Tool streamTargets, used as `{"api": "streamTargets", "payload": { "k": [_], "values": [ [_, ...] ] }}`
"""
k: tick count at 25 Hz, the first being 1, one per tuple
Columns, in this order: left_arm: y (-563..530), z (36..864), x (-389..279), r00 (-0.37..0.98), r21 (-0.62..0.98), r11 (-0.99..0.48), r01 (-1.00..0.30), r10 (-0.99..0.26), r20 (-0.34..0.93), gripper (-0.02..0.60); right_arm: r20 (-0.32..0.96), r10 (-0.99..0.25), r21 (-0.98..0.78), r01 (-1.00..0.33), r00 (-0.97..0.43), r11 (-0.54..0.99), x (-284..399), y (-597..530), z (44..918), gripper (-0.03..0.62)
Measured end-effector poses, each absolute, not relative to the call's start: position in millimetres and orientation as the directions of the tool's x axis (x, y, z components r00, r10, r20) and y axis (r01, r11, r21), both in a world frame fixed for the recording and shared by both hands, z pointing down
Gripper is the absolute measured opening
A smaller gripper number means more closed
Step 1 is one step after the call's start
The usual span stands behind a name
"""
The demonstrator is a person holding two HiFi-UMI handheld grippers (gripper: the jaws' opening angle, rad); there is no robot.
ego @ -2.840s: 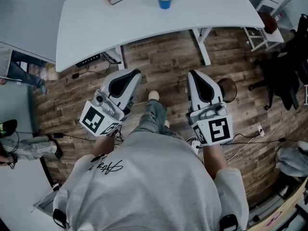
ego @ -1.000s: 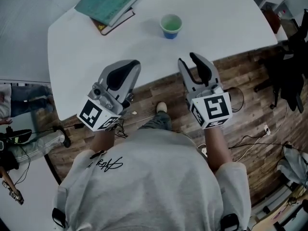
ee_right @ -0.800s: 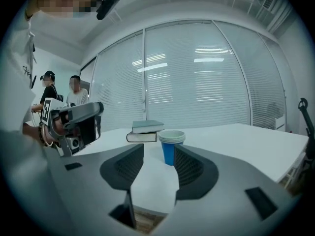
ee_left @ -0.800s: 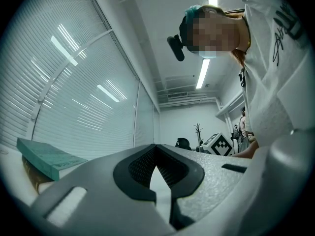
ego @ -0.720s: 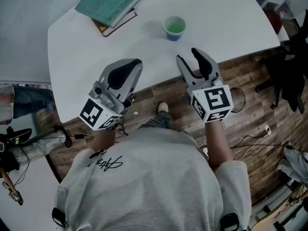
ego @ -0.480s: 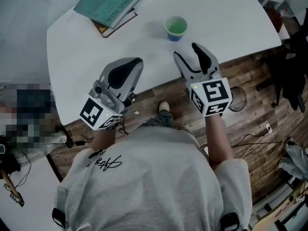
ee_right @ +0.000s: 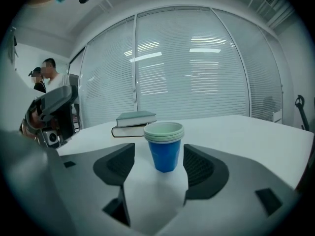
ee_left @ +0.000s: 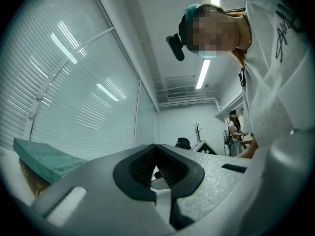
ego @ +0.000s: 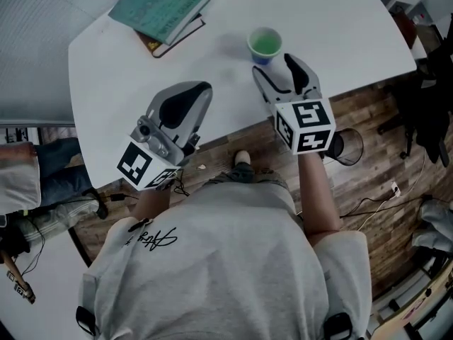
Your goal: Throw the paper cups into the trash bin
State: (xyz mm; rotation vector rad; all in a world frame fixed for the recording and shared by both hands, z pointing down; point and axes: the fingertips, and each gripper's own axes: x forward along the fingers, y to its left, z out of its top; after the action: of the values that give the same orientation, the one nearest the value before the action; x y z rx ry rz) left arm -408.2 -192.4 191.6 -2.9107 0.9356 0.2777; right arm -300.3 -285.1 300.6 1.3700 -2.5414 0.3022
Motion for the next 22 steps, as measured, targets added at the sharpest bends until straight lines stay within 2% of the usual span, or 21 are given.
{"api": "streamTargets", "payload": {
  "k": [7,22],
  "values": [
    [-195.2,188.3,-410.9,0.786,-0.009,-0.803,-0.596,-0.582,-0.208,0.003,0.353,-0.779,-0.093,-0.848,-0.518,0.522,-302.3,-302.4,312.3,0.308],
    [-194.3,186.7,-420.5,0.748,-0.017,-0.761,-0.649,-0.633,-0.199,0.003,0.422,-0.733,-0.109,-0.832,-0.534,0.544,-313.6,-320.6,323.8,0.308]
  ]
}}
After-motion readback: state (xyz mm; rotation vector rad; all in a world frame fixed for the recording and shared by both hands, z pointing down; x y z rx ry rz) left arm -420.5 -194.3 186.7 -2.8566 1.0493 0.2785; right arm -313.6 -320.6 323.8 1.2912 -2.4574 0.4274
